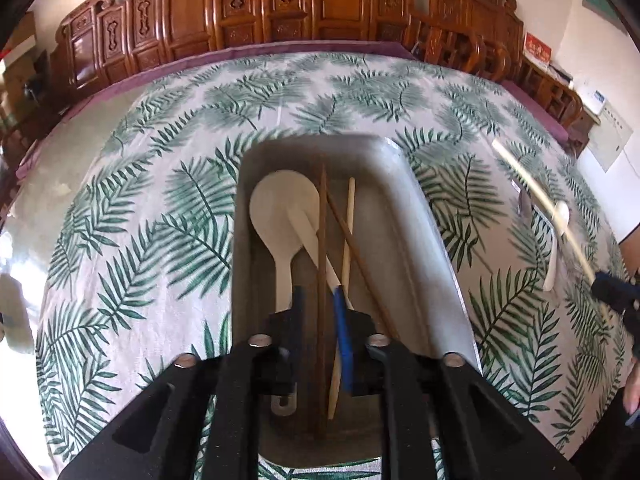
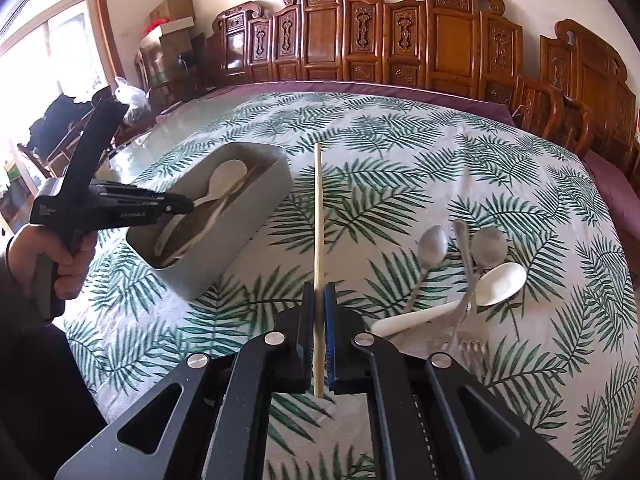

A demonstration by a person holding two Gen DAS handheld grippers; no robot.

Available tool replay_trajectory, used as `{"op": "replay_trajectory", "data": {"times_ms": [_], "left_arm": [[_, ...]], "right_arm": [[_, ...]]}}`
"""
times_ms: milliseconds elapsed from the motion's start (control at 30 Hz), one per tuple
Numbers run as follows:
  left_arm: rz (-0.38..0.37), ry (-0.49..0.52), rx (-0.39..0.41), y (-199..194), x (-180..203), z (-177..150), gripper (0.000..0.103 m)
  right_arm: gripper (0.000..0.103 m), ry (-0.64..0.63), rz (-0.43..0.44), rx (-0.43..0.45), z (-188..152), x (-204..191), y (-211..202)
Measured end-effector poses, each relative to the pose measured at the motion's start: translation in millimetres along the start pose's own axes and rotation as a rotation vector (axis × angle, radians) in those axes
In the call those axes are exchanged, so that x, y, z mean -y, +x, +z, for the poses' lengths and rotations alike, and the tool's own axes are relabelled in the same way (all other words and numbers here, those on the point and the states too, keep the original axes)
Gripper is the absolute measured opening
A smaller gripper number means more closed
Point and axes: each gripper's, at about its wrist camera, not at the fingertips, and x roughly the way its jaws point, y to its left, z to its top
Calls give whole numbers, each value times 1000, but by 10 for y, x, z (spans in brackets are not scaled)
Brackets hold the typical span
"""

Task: Organize utensils
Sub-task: 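Carry the chopstick into the grey tray and open the left gripper while the right holds its chopstick, then move the right gripper's chopstick over the grey tray and open to drop it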

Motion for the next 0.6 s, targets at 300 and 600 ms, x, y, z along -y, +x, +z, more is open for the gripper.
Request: {"op": "replay_trajectory", "data": {"times_ms": [300, 600], "left_arm": [[9, -57, 111, -252, -167, 112, 62], [47, -126, 203, -431, -438, 164, 90]], "right_arm": [[6, -7, 49, 10, 131, -359, 57], [6, 20, 92, 20, 323, -619, 171]]}}
